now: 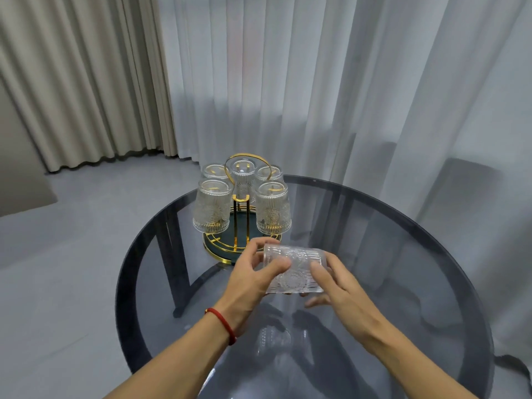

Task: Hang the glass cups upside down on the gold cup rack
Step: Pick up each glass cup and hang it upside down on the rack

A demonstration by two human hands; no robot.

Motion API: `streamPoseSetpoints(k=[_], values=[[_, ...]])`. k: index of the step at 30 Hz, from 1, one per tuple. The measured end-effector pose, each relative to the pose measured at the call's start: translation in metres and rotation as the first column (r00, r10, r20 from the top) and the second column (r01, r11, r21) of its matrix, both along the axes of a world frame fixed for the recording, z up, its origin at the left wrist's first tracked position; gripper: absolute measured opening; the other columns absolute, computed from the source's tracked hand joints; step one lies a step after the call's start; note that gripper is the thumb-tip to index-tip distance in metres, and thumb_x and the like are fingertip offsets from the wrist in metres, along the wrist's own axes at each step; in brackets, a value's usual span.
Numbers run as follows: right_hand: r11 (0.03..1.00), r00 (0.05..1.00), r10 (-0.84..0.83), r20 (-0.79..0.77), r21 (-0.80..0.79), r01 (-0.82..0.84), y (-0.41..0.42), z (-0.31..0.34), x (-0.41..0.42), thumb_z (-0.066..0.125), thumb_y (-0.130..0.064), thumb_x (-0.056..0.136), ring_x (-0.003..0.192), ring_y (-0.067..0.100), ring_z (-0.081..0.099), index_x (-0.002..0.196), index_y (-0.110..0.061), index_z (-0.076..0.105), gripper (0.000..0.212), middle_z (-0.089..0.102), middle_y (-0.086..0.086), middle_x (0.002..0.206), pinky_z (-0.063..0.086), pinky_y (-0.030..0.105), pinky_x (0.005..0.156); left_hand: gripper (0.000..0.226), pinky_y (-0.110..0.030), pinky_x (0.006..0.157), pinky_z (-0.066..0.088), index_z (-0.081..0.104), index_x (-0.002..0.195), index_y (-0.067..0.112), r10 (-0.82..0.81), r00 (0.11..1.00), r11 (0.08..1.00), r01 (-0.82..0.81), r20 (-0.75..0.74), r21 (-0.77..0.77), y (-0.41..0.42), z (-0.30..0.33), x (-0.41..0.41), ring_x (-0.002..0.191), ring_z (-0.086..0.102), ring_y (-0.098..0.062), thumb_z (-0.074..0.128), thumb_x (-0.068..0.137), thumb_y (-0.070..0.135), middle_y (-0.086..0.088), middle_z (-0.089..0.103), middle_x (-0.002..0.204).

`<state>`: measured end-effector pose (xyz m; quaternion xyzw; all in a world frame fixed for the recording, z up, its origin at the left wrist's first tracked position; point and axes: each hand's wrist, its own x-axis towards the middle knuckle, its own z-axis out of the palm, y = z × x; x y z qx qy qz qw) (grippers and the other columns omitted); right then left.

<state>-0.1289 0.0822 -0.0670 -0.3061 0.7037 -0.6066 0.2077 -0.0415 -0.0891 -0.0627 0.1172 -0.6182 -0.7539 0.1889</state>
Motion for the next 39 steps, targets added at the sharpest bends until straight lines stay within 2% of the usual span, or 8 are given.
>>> streamPoseSetpoints(k=[3,5,8,10,13,18,25,39], values=[[0.995,0.992,-0.082,-0.1,-0.062,0.076,-0.009,0.011,0.003,0.067,-0.059,0.087,0.109,0.017,0.07,0.135,-0.04,0.054,0.054,0.072,-0.008,0.12,0.062,0.04,0.084,0.033,-0.053,0.092,0.056,0.065,0.116,0.036,0.067,0.998,0.997,-0.068,-0.006,-0.037,-0.01,0.001,-0.001,0.111,0.064,-0.028,0.055,0.088,0.048,-0.008,0.067,0.12],[0.985,0.957,-0.164,-0.24,-0.086,0.148,-0.017,0.025,0.004,0.072,-0.062,0.08,0.11,0.011,0.069,0.133,-0.047,0.053,0.058,0.069,-0.013,0.12,0.06,0.035,0.086,0.038,-0.047,0.095,0.054,0.06,0.125,0.035,0.228,0.973,0.938,-0.211,0.031,-0.275,-0.023,-0.003,0.0,0.113,0.061,-0.021,0.04,0.095,0.047,-0.002,0.066,0.121],[0.976,0.876,-0.215,-0.432,-0.122,0.18,-0.036,0.057,0.006,0.075,-0.057,0.079,0.111,0.007,0.066,0.132,-0.047,0.054,0.058,0.064,-0.012,0.125,0.06,0.033,0.087,0.045,-0.043,0.11,0.04,0.049,0.14,0.019,0.392,0.916,0.625,-0.197,0.085,-0.755,-0.041,-0.022,0.0,0.128,0.046,-0.019,0.051,0.096,0.028,-0.004,0.056,0.138],[0.972,0.832,-0.231,-0.505,-0.149,0.179,-0.055,0.079,0.005,0.076,-0.054,0.08,0.112,0.007,0.065,0.131,-0.046,0.056,0.055,0.066,-0.011,0.124,0.058,0.035,0.09,0.061,-0.034,0.116,0.029,0.039,0.147,0.017,0.358,0.924,0.513,-0.073,0.136,-0.855,-0.042,-0.032,-0.001,0.139,0.033,-0.019,0.059,0.09,0.024,-0.004,0.044,0.15],[0.969,0.732,-0.241,-0.637,-0.116,0.218,-0.084,0.108,0.0,0.076,-0.052,0.083,0.111,0.003,0.059,0.135,-0.041,0.057,0.056,0.064,-0.012,0.124,0.047,0.026,0.096,0.074,-0.035,0.118,0.024,0.029,0.152,0.02,0.331,0.922,0.439,0.039,0.201,-0.898,-0.041,-0.04,-0.005,0.148,0.016,-0.018,0.061,0.086,0.029,-0.002,0.028,0.16],[0.968,0.662,-0.139,-0.737,0.041,0.249,-0.121,0.125,-0.012,0.073,-0.056,0.085,0.115,0.018,0.059,0.139,-0.034,0.054,0.061,0.063,-0.002,0.13,0.048,0.039,0.097,0.079,-0.044,0.116,0.033,0.023,0.154,0.02,0.351,0.894,0.361,0.147,0.28,-0.921,-0.043,-0.043,-0.006,0.151,0.005,-0.021,0.062,0.086,0.031,0.0,0.016,0.164],[0.939,0.593,-0.019,-0.805,0.189,0.287,-0.146,0.12,-0.03,0.065,-0.065,0.083,0.107,0.023,0.06,0.14,-0.036,0.053,0.064,0.057,-0.001,0.117,0.043,0.036,0.084,0.078,-0.043,0.118,0.029,0.025,0.154,0.018,0.345,0.897,0.351,0.151,0.277,-0.924,-0.046,-0.044,-0.005,0.152,0.004,-0.023,0.063,0.085,0.027,-0.003,0.015,0.165],[0.887,0.445,0.064,-0.893,0.255,0.384,-0.168,0.079,-0.045,0.058,-0.069,0.086,0.12,0.021,0.047,0.136,-0.026,0.063,0.066,0.069,-0.001,0.121,0.036,0.041,0.093,0.071,-0.046,0.118,0.03,0.034,0.149,0.016,0.345,0.885,0.313,0.205,0.313,-0.927,-0.046,-0.041,-0.004,0.152,-0.001,-0.024,0.062,0.085,0.027,-0.006,0.011,0.166]])
